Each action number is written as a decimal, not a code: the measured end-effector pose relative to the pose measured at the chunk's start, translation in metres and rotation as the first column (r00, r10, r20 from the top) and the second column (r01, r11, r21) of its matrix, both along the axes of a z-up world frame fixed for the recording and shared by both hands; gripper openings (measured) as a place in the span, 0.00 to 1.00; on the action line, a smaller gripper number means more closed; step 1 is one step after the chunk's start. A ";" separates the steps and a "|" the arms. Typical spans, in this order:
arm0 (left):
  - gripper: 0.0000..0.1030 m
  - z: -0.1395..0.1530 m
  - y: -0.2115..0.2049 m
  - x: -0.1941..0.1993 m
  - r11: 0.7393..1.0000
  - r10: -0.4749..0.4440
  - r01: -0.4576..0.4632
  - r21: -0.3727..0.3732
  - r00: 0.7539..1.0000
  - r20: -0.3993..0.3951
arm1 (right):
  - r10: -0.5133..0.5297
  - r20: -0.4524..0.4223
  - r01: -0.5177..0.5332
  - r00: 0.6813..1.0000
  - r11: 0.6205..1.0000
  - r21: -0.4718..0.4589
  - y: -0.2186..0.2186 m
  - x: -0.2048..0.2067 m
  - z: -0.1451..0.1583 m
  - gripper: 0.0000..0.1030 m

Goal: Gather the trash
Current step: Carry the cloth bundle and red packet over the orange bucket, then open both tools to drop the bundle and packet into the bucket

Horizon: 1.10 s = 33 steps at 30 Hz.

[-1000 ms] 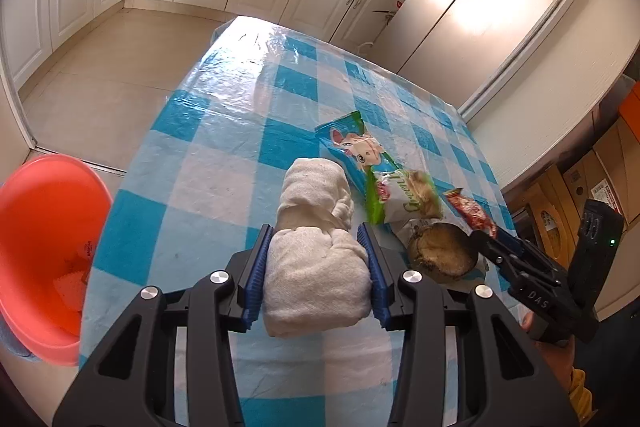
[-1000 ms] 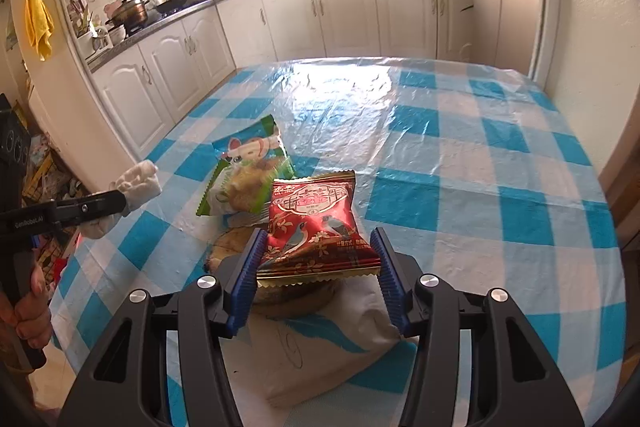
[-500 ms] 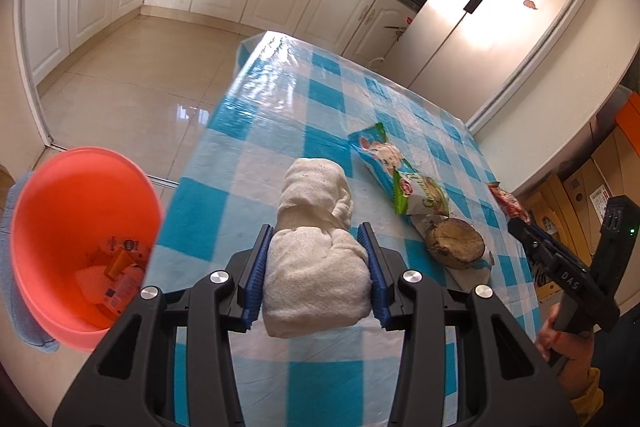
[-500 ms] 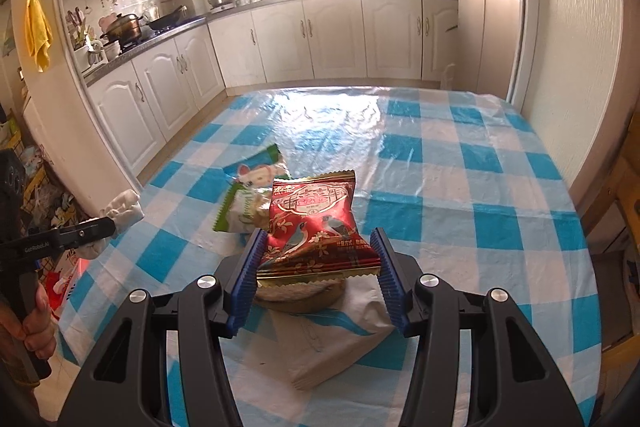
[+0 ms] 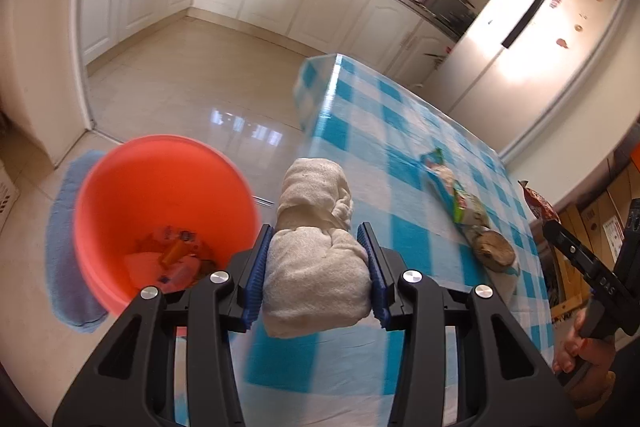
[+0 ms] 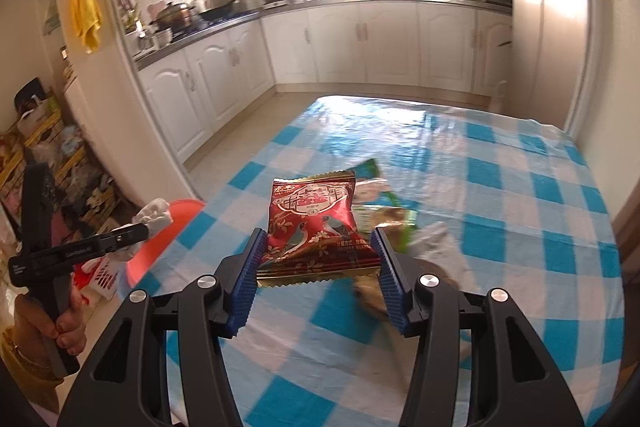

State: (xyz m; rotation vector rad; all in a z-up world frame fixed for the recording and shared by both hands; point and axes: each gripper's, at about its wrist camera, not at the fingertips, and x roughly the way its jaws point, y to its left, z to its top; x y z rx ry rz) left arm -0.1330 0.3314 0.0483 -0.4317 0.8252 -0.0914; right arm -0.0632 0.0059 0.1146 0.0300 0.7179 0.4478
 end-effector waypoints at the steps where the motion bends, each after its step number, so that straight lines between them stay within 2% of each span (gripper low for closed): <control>1: 0.43 0.000 0.006 -0.002 1.000 0.013 -0.013 0.000 1.000 0.001 | 0.024 -0.002 -0.024 1.000 1.000 -0.001 0.010 0.000 0.001 0.53; 9: 0.43 -0.003 0.052 -0.016 0.993 0.116 -0.116 0.006 0.993 -0.001 | 0.201 -0.008 -0.201 0.980 0.979 -0.035 0.083 -0.003 0.001 0.53; 21: 0.43 -0.019 0.099 -0.018 0.976 0.218 -0.218 0.014 0.975 -0.036 | 0.431 -0.090 -0.439 0.898 0.890 -0.124 0.198 0.008 -0.026 0.53; 27: 0.43 -0.030 0.101 -0.006 0.973 0.231 -0.228 0.046 0.970 -0.074 | 0.489 -0.122 -0.503 0.864 0.851 -0.154 0.235 0.015 -0.043 0.53; 33: 0.43 -0.043 0.103 0.000 0.972 0.234 -0.231 0.048 0.967 -0.101 | 0.501 -0.163 -0.524 0.850 0.836 -0.163 0.253 0.023 -0.059 0.53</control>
